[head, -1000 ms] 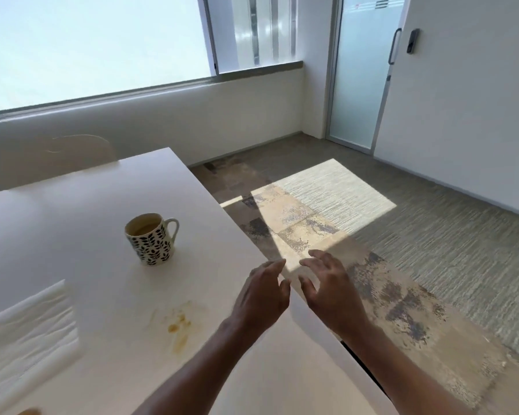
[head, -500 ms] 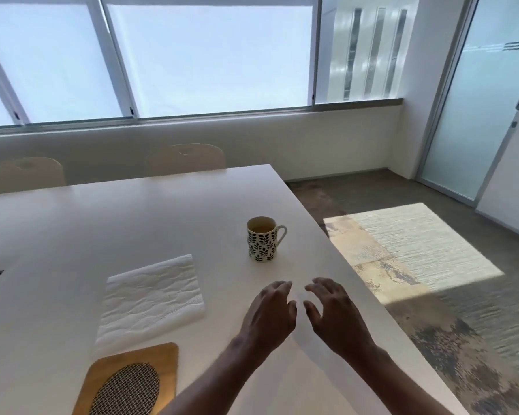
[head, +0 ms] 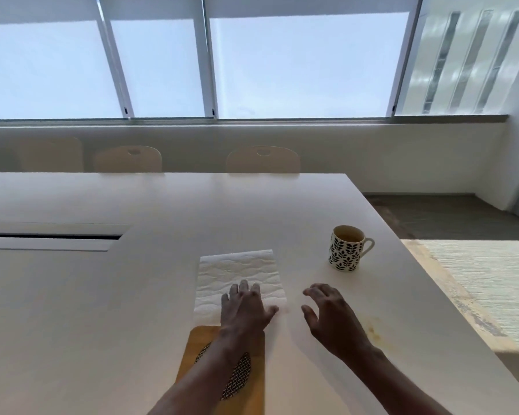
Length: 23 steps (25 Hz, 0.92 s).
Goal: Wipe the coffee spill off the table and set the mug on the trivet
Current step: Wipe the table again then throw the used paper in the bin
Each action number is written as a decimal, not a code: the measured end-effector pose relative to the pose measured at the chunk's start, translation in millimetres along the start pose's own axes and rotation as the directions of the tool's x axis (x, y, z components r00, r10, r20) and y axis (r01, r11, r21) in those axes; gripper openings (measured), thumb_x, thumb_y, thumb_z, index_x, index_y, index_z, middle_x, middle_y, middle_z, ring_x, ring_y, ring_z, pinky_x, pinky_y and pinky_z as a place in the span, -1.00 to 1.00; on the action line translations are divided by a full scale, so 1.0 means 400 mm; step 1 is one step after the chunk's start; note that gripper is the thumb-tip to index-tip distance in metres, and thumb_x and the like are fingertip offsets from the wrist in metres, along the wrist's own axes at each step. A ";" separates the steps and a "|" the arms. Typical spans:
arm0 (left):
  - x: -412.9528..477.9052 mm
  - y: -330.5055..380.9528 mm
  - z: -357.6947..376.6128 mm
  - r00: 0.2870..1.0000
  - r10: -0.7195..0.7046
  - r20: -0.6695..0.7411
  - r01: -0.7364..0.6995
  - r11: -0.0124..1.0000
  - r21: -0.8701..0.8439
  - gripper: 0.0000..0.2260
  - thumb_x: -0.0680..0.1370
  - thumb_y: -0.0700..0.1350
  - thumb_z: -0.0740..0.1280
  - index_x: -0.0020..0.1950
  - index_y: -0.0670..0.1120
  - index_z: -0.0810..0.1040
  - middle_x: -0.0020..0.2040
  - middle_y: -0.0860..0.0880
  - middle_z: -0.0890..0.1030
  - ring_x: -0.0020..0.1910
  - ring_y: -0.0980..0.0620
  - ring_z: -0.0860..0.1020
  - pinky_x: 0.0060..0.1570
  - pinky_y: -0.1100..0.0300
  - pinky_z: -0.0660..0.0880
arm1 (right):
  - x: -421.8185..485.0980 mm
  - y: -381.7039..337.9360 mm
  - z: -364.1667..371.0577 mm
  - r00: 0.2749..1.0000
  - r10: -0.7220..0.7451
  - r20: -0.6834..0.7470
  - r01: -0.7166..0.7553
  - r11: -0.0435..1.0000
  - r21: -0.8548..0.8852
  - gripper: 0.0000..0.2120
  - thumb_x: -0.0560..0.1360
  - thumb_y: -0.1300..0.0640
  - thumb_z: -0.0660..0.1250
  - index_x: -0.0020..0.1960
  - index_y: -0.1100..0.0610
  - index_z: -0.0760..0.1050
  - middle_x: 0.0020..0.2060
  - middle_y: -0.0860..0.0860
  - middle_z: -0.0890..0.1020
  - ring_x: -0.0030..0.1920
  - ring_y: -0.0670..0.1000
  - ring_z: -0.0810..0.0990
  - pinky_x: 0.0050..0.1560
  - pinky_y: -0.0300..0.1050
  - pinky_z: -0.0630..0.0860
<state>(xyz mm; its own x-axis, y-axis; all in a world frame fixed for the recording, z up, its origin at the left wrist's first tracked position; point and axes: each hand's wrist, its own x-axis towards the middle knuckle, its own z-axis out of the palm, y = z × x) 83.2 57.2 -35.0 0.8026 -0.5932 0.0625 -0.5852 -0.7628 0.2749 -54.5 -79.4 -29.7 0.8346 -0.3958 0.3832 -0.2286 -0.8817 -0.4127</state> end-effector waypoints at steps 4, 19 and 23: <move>-0.017 0.003 0.002 0.998 0.058 -0.037 -0.059 0.998 -0.032 -0.72 0.60 0.06 0.21 0.11 -0.06 0.63 0.13 -0.07 0.64 0.12 -0.07 0.57 0.12 0.06 0.50 | 0.047 -0.037 0.007 0.999 -0.032 -0.004 0.032 0.999 -0.003 -0.69 0.50 0.09 0.38 0.22 0.14 0.55 0.17 0.06 0.61 0.19 0.02 0.56 0.18 -0.21 0.45; -0.159 0.337 0.032 0.899 0.429 0.093 -0.352 0.831 -0.431 -0.73 0.49 0.03 0.27 -0.35 -0.05 0.56 -0.28 -0.14 0.62 -0.19 -0.13 0.59 -0.24 0.15 0.40 | -0.081 0.248 -0.145 0.788 0.105 0.606 0.074 0.962 -0.263 -0.26 0.58 -0.17 0.17 0.59 0.12 -0.05 0.59 0.05 -0.03 0.58 -0.06 -0.08 0.54 -0.23 -0.12; -0.075 0.323 0.070 0.831 0.520 0.196 -0.471 0.846 -0.248 -0.41 0.58 0.10 0.26 0.55 -0.12 0.24 0.57 -0.15 0.22 0.57 -0.08 0.13 0.50 0.12 0.14 | -0.115 0.274 -0.184 0.807 0.085 0.584 0.076 0.966 -0.247 -0.21 0.54 -0.26 0.18 0.59 0.03 -0.11 0.59 -0.02 -0.12 0.57 -0.07 -0.15 0.52 -0.22 -0.14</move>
<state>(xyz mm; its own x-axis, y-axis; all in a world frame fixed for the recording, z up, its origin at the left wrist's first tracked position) -19.9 -30.8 -28.0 0.3403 -0.9403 0.0073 -0.8450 -0.3024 0.4411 -154.9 -176.7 -31.6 0.9469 -0.2448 -0.2083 -0.2808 -0.9454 -0.1655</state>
